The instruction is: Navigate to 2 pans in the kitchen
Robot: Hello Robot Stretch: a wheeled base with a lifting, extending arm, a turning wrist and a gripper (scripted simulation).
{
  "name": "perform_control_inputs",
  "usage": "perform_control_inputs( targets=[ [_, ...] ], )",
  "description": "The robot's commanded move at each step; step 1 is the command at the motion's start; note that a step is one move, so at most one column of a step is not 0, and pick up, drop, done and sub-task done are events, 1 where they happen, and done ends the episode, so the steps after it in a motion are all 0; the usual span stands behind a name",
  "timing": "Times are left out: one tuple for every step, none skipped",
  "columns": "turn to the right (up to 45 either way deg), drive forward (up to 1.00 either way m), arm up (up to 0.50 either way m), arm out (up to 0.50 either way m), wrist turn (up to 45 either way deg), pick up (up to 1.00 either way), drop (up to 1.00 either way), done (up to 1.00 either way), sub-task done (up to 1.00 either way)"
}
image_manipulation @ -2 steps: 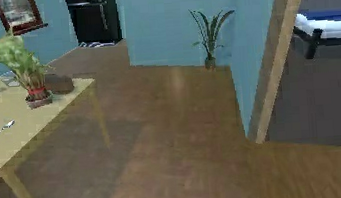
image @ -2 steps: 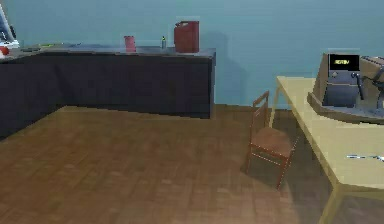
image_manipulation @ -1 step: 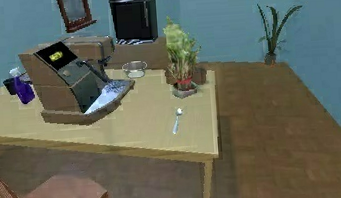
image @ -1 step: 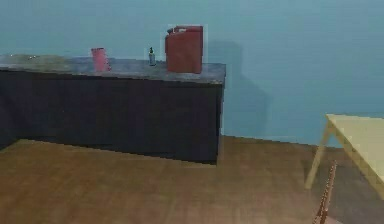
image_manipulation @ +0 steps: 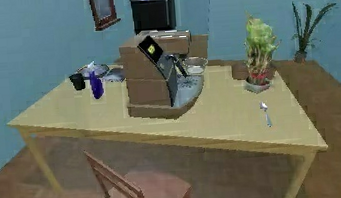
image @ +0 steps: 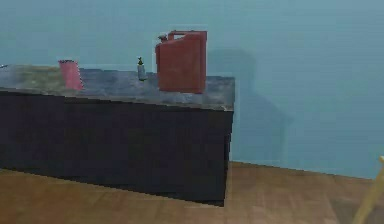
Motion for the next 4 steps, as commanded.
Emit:
perform_control_inputs(
  targets=[
    [24.0,0.0,0.0,0.0,0.0,0.0,0.0,0.0,0.0],
    [0.0,0.35,0.0,0.0,0.0,0.0,0.0,0.0,0.0],
    [3.0,0.0,0.0,0.0,0.0,0.0,0.0,0.0,0.0],
    [0.0,1.0,0.0,0.0,0.0,0.0,0.0,0.0,0.0]
  ],
)
